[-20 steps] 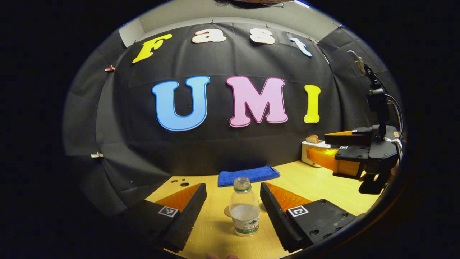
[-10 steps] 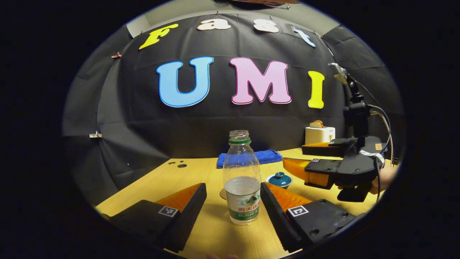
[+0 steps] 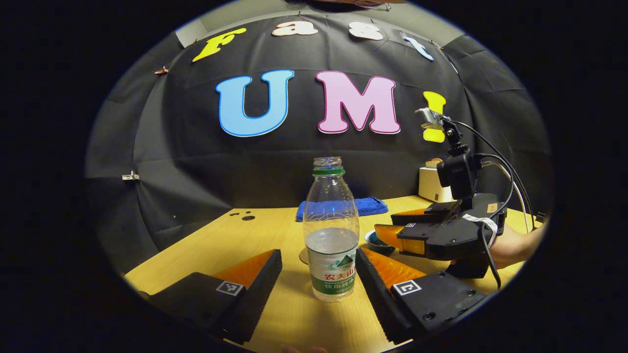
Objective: Open the teacup lid with one hand, grasp the water bottle and pour water into the teacup with the other hand; after pouring, place the water bottle on the coaster and then close the teacup lid.
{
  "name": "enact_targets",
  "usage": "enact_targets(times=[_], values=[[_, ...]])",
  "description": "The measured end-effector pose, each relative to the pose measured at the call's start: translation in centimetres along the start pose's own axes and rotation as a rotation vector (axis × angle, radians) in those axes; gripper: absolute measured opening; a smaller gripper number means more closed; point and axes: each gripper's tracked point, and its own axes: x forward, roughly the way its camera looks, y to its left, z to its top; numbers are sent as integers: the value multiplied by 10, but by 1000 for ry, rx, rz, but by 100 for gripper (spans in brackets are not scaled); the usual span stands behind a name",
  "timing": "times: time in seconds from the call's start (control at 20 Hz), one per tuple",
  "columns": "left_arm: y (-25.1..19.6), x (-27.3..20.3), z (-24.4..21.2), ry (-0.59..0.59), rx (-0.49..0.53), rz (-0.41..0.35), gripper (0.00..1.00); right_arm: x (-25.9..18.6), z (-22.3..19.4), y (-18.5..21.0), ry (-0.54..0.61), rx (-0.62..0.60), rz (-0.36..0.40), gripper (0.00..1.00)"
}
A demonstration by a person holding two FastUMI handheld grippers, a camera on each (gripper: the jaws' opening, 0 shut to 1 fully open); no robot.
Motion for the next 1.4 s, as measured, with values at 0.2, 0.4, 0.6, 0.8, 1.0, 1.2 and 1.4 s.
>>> enact_targets(times=[0.2, 0.4, 0.6, 0.8, 1.0, 1.2, 1.4], values=[[-2, 5, 0, 0, -6, -4, 95, 10, -7, -1, 28, 24, 10, 56], [-4, 13, 0, 1, -11, -13, 95, 9, -5, 0, 27, 49, 13, 37], [-7, 19, -6, 10, -13, -20, 95, 9, -6, -2, 23, 63, 20, 29], [-9, 21, -11, 20, -20, -23, 95, 7, 0, -4, 2, 68, 20, 25], [-9, 27, -15, 28, -21, -19, 95, 3, 9, -10, -19, 75, 10, 25], [-11, 35, -22, 39, -27, -14, 95, -14, 25, -27, -54, 71, -21, 24], [-15, 41, -30, 57, -35, -23, 95, -39, 35, -55, -73, 59, -69, 25]])
